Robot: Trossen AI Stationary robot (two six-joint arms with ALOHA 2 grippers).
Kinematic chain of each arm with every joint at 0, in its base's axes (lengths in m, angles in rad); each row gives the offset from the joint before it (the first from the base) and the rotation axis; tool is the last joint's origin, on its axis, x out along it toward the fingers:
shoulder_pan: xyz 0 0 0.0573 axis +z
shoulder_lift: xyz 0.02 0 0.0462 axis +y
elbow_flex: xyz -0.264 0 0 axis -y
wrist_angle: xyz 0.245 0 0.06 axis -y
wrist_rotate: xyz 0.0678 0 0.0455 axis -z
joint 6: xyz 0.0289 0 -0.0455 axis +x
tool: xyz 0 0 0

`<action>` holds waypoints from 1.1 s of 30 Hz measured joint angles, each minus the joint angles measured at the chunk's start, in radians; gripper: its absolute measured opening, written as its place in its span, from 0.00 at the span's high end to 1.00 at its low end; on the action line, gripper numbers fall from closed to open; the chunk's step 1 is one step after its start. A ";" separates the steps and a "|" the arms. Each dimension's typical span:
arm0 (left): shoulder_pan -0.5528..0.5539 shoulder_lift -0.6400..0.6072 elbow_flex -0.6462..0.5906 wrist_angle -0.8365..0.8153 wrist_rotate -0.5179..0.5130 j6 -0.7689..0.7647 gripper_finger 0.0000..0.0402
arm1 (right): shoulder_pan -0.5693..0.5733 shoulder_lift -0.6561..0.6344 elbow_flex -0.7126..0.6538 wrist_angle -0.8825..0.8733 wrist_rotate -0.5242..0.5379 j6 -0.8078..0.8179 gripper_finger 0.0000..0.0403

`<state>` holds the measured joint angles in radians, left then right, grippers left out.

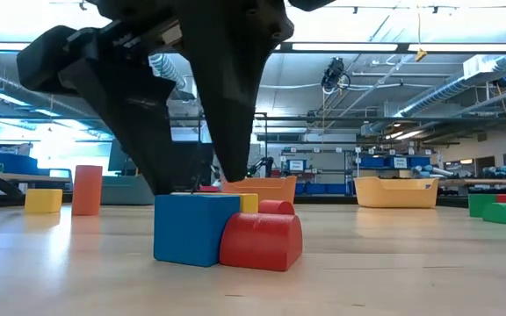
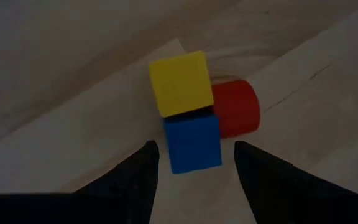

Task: Sort blocks by size
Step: Put the blue cube block into the yellow bin

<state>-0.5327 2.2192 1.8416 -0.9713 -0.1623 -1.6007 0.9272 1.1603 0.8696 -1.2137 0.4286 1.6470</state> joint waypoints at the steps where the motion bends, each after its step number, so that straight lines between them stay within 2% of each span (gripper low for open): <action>1: 0.000 0.001 0.000 0.001 0.000 0.000 0.46 | 0.000 0.000 0.000 -0.001 0.000 0.000 0.62; 5: 0.000 0.021 0.000 0.021 0.004 -0.001 0.46 | 0.000 0.000 0.000 -0.001 0.000 0.000 0.62; 10: 0.000 0.056 -0.001 0.037 0.060 -0.004 0.46 | 0.000 0.000 0.000 -0.002 0.000 0.000 0.62; 19: 0.000 0.067 0.000 0.035 0.034 -0.008 0.46 | 0.000 0.000 0.000 -0.004 0.001 0.000 0.62; 29: 0.003 0.067 0.000 0.019 0.003 -0.008 0.66 | 0.000 0.000 0.000 -0.004 0.008 -0.001 0.62; 33: 0.003 0.067 0.006 0.036 0.003 -0.008 0.67 | 0.000 0.000 0.000 -0.002 0.008 -0.015 0.62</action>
<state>-0.5293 2.2860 1.8479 -0.9348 -0.1593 -1.6089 0.9272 1.1603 0.8696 -1.2159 0.4366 1.6319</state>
